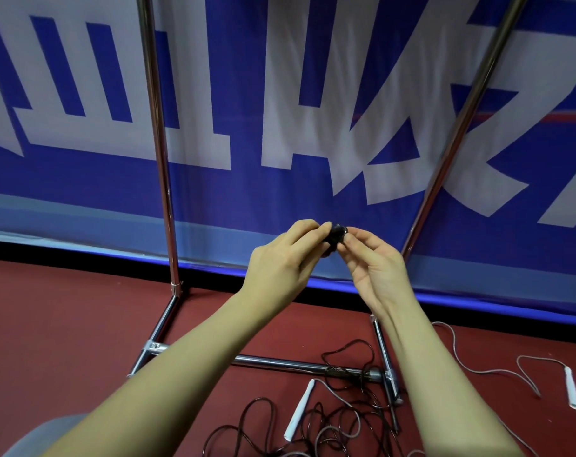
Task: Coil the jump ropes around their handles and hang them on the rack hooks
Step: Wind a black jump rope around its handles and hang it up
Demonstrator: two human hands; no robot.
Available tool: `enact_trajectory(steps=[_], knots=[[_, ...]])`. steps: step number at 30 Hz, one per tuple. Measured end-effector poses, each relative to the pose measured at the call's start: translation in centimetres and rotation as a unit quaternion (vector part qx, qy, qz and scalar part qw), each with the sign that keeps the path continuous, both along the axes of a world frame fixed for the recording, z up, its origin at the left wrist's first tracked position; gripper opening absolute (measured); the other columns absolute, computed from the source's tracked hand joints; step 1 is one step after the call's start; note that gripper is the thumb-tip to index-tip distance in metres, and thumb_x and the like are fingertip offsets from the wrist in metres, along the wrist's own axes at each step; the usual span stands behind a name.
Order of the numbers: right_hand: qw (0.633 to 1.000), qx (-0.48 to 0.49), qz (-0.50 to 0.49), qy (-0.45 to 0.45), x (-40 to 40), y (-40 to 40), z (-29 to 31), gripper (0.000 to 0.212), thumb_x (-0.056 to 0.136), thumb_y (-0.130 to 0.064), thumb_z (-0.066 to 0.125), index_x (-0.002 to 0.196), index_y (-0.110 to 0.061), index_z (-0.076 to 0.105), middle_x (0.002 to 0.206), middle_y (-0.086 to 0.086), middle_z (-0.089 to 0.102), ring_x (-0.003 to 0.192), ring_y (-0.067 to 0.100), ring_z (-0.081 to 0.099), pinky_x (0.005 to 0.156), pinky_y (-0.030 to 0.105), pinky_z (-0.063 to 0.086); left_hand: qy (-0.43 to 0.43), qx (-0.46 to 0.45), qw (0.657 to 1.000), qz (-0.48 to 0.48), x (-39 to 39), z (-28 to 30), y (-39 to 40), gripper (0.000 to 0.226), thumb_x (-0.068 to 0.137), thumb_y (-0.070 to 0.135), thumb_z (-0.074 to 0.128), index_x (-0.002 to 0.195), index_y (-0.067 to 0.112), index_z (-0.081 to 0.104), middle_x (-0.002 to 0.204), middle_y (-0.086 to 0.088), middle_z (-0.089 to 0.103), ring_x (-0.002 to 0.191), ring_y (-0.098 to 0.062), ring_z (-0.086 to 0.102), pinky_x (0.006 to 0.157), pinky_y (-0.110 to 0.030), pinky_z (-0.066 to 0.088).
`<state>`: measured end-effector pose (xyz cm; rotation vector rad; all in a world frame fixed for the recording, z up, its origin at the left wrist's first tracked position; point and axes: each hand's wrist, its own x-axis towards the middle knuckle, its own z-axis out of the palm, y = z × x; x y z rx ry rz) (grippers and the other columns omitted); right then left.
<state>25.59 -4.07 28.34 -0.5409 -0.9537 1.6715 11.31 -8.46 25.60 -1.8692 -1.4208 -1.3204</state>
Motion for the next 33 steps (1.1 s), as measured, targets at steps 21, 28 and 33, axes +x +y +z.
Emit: enact_trajectory(steps=[21, 28, 33], knots=[[0.991, -0.103, -0.057, -0.063, -0.5, 0.5, -0.1, 0.015, 0.085, 0.009, 0.061, 0.100, 0.009, 0.060, 0.080, 0.014, 0.067, 0.074, 0.019, 0.070, 0.070, 0.022, 0.058, 0.081, -0.030, 0.994, 0.059, 0.1, -0.6, 0.8, 0.050, 0.072, 0.025, 0.069, 0.120, 0.031, 0.053, 0.105, -0.015, 0.065, 0.060, -0.024, 0.062, 0.042, -0.021, 0.035], [0.990, -0.114, -0.063, -0.057, -0.5, 0.8, -0.2, 0.011, 0.085, 0.012, 0.060, 0.096, 0.012, 0.059, 0.088, 0.019, 0.064, 0.085, 0.025, 0.068, 0.085, 0.030, 0.056, 0.120, -0.019, 0.989, 0.089, -0.6, -1.0, 1.7, 0.040, 0.084, 0.033, 0.050, 0.121, 0.032, 0.065, 0.082, -0.010, 0.062, 0.053, -0.026, 0.053, 0.050, -0.026, 0.032], [0.994, -0.103, 0.004, -0.042, -0.5, 0.6, -0.5, 0.013, 0.089, 0.006, 0.057, 0.098, 0.012, 0.064, 0.097, 0.020, 0.068, 0.087, 0.020, 0.070, 0.078, 0.024, 0.058, 0.131, -0.023, 0.985, 0.112, -0.8, -1.2, 1.1, 0.039, 0.088, 0.034, 0.049, 0.125, 0.034, 0.059, 0.086, -0.009, 0.059, 0.055, -0.023, 0.055, 0.044, -0.022, 0.024]])
